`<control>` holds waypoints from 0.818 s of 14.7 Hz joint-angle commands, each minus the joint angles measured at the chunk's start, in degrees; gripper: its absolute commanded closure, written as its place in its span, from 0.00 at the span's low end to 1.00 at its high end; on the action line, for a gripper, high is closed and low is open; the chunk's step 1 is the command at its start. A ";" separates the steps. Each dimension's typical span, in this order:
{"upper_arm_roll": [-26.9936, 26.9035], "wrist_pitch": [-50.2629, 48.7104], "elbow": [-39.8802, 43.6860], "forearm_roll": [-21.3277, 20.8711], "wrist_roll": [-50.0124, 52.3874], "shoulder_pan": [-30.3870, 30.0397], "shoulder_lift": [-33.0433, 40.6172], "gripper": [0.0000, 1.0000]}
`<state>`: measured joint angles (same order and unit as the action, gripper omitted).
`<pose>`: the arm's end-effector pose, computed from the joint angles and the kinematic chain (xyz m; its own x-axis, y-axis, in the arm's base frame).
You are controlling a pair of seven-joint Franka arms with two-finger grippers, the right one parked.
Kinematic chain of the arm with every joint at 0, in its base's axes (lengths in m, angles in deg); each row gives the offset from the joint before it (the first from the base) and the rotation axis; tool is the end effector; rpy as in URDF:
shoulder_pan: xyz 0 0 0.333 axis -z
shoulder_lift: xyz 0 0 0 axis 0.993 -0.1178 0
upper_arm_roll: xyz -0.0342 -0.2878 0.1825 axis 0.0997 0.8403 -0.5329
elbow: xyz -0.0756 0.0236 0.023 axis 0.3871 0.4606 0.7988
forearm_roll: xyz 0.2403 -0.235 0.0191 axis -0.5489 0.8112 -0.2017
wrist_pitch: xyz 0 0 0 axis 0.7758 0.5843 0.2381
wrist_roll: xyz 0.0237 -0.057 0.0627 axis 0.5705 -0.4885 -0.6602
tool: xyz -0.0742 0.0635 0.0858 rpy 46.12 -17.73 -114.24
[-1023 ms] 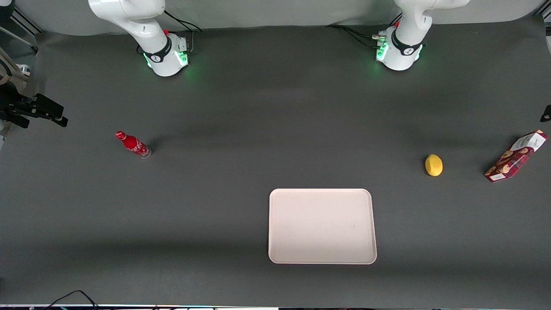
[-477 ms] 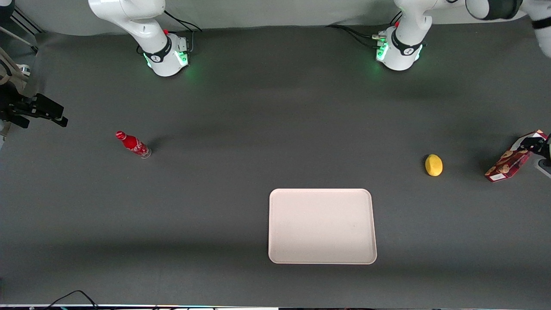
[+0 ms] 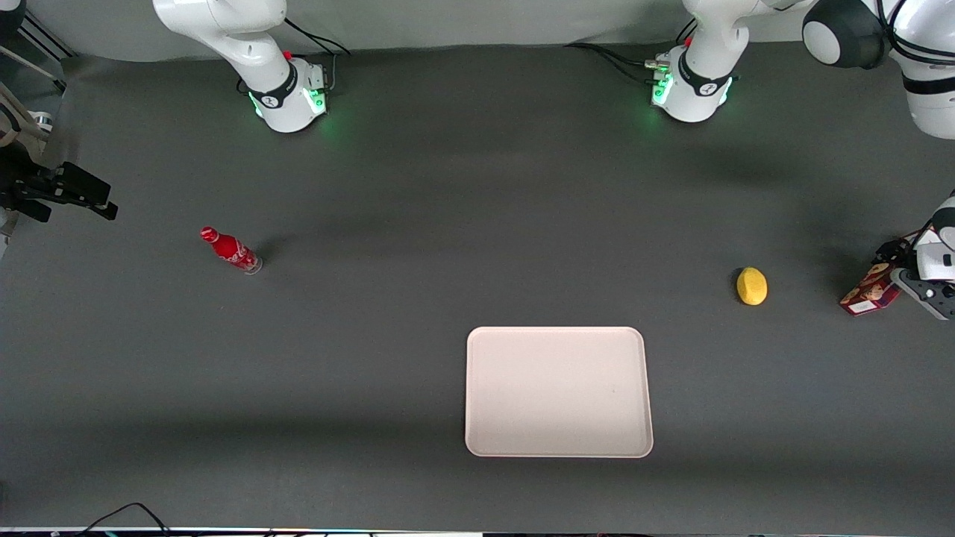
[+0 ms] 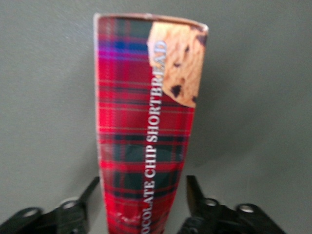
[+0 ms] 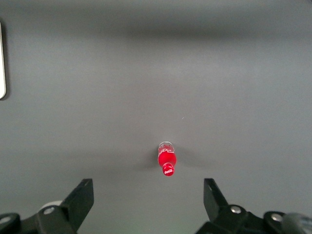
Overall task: Place red cookie box on tray
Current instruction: 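Lower the left gripper over the shortbread box and close on it, then lift the shortbread box upright with the left gripper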
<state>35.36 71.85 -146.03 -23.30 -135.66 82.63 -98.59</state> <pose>0.5178 0.3125 0.2342 0.6810 -0.7091 -0.1830 -0.6977 -0.7041 0.1320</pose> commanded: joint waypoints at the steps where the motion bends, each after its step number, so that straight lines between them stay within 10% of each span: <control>1: -0.76 -0.36 -1.22 1.10 -0.78 0.87 1.50 1.00; 5: -1.37 -4.12 1.93 1.10 1.76 1.39 2.46 1.00; 12: -1.02 -40.14 30.03 -1.10 31.95 4.82 5.37 1.00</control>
<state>34.92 43.76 -128.23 -23.18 -116.29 85.38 -93.61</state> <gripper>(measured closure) 0.868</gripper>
